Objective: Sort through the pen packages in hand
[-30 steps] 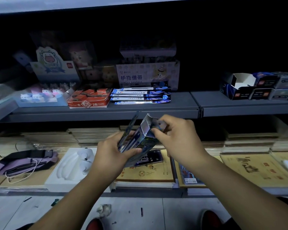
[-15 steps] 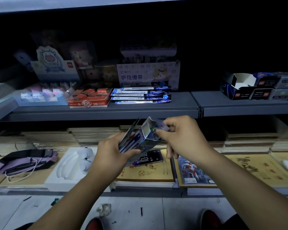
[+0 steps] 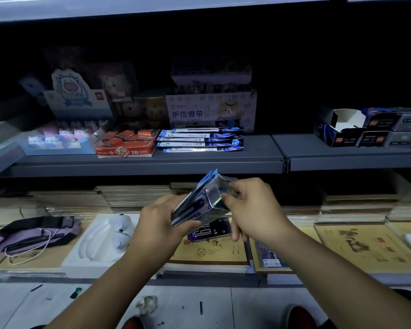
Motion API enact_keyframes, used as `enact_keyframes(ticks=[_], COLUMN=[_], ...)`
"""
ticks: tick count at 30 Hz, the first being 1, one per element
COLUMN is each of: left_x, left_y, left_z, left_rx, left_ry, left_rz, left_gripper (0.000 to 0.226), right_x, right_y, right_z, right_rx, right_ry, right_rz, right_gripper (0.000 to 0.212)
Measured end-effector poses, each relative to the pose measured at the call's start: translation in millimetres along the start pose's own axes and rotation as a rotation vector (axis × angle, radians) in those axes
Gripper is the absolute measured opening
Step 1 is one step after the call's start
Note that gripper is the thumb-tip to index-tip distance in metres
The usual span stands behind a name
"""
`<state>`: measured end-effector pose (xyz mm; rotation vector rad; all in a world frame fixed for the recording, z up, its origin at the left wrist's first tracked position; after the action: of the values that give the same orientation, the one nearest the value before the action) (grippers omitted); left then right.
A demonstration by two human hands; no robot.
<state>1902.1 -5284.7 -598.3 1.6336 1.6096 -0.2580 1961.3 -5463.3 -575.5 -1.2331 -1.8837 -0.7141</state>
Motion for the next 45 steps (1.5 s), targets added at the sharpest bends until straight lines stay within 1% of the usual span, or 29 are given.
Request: enact_keyframes(ticks=[3,5,8,10,14,17,19,22,27,30,31,34,37,39,41,43,45], left_x=[-4,-4,-3,-3,3,4,2,-4,-8,-9,-9,-10,-12,-15,-16,-14,-13], left_y=[0,1,2,2,7,8,7,5,4,3,3,4,2,-1,-3,-3,-3], left_z=[0,-1,1,2,-1,-3,-3,-3,-6,-7,-7,-8,-6,-5,-3,-3,-4], left_rx=[-0.011,-0.017,-0.011,-0.005,-0.037,-0.039,-0.035,-0.050,-0.083,-0.092,-0.096,-0.113,-0.108,-0.103,-0.106,-0.108,-0.101], left_ry=[0.013,0.002,-0.011,-0.003,-0.027,-0.028,-0.021,-0.011,0.019,0.020,0.019,0.006,0.026,0.038,0.051,0.061,0.057], left_rz=[0.038,0.033,0.017,0.012,-0.043,-0.048,-0.036,-0.018,0.021,0.051,0.064,0.078,0.094,0.106,0.114,0.118,0.130], left_gripper=[0.025,0.025,0.028,0.031,0.041,0.041,0.039,0.037,0.041,0.040,0.040,0.038,0.037,0.033,0.034,0.034,0.035], right_x=[1,4,7,8,11,12,13,18,23,25,25,26,26,25,23,22,20], right_y=[-1,-2,-3,-4,-4,-3,-4,-5,-6,-10,-10,-10,-10,-10,-10,-10,-9], right_z=[-1,-3,-9,-12,-23,-25,-23,-17,-13,-5,-3,0,5,10,15,18,19], right_rx=[0.008,0.007,-0.028,-0.052,-0.151,-0.148,-0.129,-0.134,-0.068,0.057,0.100,0.191,0.249,0.249,0.263,0.279,0.290], right_ry=[-0.015,-0.018,-0.013,-0.021,-0.016,-0.009,-0.036,-0.155,-0.193,-0.235,-0.226,-0.234,-0.406,-0.511,-0.521,-0.518,-0.468], right_rz=[0.003,-0.012,-0.032,-0.046,-0.082,-0.091,-0.100,-0.143,-0.181,-0.167,-0.148,-0.133,-0.152,-0.163,-0.165,-0.172,-0.167], right_gripper=[0.020,0.019,0.014,0.016,0.021,0.022,0.021,0.020,0.022,0.033,0.033,0.020,0.004,0.015,0.026,0.029,0.030])
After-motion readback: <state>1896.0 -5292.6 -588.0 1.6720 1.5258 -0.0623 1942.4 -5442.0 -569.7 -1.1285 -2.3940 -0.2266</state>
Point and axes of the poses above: each hand's wrist, its own y-axis towards the middle knuckle, its own z-axis out of the palm, x = y × z, the point moved 6 cm from there along y, towards the middle knuckle, and after that the axes turned 3 degrees about -y, right-handed, at the moved point
